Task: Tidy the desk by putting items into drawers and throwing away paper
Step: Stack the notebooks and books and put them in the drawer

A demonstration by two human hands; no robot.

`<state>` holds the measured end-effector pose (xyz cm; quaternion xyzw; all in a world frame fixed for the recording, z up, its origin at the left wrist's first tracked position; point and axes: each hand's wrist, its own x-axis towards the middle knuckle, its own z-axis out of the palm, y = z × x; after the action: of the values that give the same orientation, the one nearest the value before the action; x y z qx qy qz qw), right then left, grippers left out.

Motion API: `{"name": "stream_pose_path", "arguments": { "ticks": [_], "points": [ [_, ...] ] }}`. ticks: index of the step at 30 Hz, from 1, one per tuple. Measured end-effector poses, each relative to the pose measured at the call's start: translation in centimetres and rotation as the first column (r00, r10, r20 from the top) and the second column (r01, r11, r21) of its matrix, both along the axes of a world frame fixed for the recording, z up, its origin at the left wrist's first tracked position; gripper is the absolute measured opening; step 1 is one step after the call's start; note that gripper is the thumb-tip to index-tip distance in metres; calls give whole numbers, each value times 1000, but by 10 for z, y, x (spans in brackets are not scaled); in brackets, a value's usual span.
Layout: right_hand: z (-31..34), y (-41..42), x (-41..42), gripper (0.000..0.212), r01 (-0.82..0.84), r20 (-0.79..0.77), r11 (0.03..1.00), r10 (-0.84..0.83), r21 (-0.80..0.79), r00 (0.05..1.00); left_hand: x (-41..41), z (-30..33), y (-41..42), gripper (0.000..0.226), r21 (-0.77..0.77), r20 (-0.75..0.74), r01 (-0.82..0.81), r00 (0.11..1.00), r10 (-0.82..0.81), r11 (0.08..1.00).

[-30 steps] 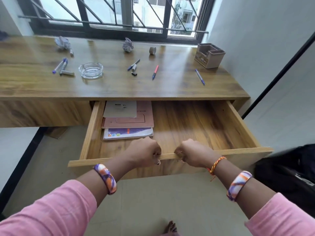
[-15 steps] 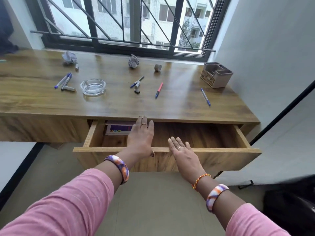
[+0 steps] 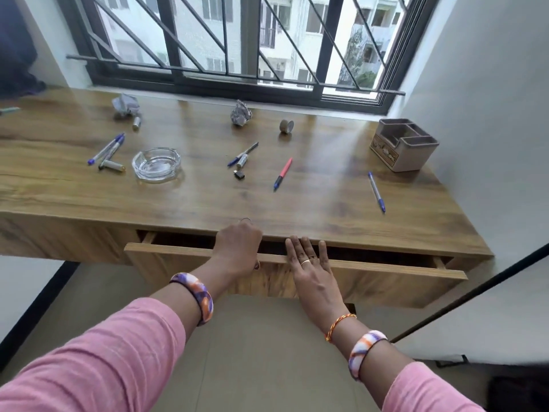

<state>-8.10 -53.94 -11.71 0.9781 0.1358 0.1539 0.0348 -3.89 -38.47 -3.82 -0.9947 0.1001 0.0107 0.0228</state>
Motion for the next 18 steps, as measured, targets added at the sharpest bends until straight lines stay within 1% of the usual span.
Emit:
{"name": "stream_pose_path", "arguments": {
  "ticks": [3,6,9,12,15,16,18],
  "points": [
    [-5,-9,6,78,-97,31,995,98,-11,995,5,-2,-2,43,14,28,-7,1000,7,1000],
    [0,-19,18,69,-167,30,985,168,-44,985,9,-2,-2,40,35,36,-18,999,17,999],
    [-2,-24,31,64,-231,108,971,236,-53,966,11,-5,-3,35,76,42,-22,999,19,997],
    [2,-21,43,60,-250,212,968,249,-23,945,17,-9,-7,28,99,107,-43,994,33,994],
    [3,-12,50,45,-234,340,972,230,-30,912,19,-10,-11,25,86,146,-41,989,28,995],
    [0,-10,51,41,-225,381,974,217,-24,899,19,-9,-11,29,97,119,-26,993,15,995],
    [-4,-8,52,36,-220,432,975,203,-10,879,23,-14,-8,41,105,170,-3,985,-15,995]
  ]
}}
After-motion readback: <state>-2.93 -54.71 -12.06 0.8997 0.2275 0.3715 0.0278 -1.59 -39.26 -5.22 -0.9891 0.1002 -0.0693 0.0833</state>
